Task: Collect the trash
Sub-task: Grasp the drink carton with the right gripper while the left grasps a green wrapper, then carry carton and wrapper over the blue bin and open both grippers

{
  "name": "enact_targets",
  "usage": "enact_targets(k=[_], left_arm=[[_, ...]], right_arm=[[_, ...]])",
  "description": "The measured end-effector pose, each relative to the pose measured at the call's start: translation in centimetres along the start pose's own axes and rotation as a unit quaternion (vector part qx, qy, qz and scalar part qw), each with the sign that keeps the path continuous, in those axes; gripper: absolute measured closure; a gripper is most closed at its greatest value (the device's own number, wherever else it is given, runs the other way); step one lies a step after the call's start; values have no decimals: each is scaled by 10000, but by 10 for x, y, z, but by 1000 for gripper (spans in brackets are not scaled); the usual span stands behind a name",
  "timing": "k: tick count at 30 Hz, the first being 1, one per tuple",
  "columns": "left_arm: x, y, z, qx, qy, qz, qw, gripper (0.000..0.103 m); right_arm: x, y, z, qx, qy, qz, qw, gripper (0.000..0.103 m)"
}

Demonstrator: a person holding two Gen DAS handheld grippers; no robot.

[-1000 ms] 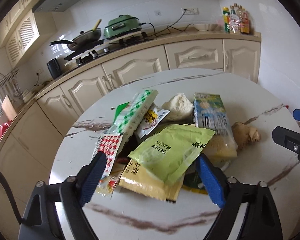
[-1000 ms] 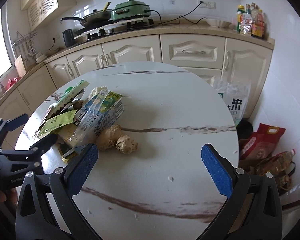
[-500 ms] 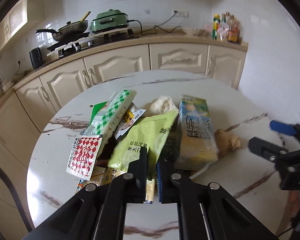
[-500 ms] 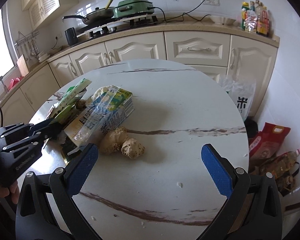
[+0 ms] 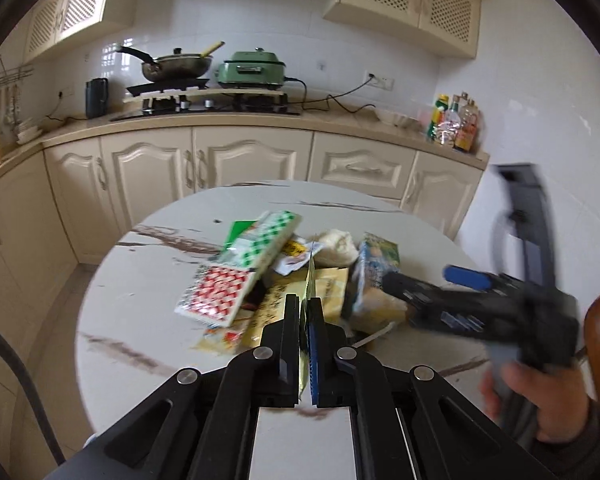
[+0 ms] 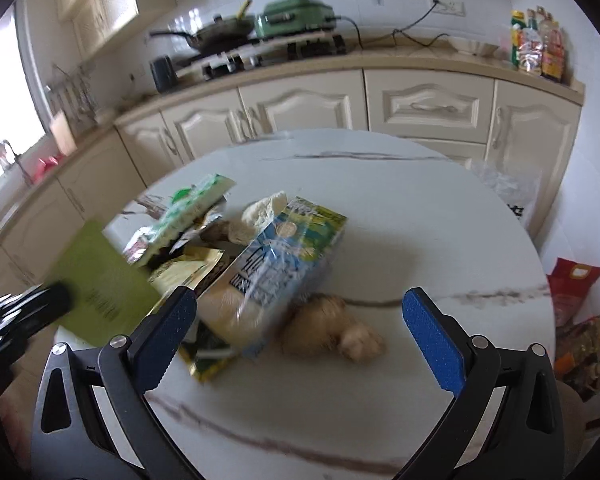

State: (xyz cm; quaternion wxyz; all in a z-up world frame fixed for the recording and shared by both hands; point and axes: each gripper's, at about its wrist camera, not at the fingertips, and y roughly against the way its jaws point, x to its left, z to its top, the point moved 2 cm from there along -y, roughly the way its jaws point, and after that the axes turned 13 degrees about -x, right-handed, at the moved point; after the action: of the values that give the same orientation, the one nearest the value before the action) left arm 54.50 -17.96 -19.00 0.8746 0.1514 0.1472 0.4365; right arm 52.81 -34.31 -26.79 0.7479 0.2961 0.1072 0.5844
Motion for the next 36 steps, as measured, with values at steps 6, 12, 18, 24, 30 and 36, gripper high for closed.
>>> enact_targets(k=[6,12,18,24,30,36], left_arm=[[10,29,-13,90,91,-8,9999,103],[22,37,-26,345,245,-144,9990,103],[23,26,-29,584,325,-310,9973,99],[31,28,-34,599,451,-165,9970,103],[26,55,-19,233,635,-356,9971,103],[28,103,-6,-141,678,-385,9969,103]], right_arm=[[15,-44,-1,473,18,-176,9987,11],[15,-59,-3,741,-60,24,9972,32],[7,-61,-1,849,-304,312,9954,46],[-4,-47,-1,661,-646,512,9944,56],[-5,-23,5,346,-883,757,9926,58],[12,10,15,35,-960,1152,9887,58]])
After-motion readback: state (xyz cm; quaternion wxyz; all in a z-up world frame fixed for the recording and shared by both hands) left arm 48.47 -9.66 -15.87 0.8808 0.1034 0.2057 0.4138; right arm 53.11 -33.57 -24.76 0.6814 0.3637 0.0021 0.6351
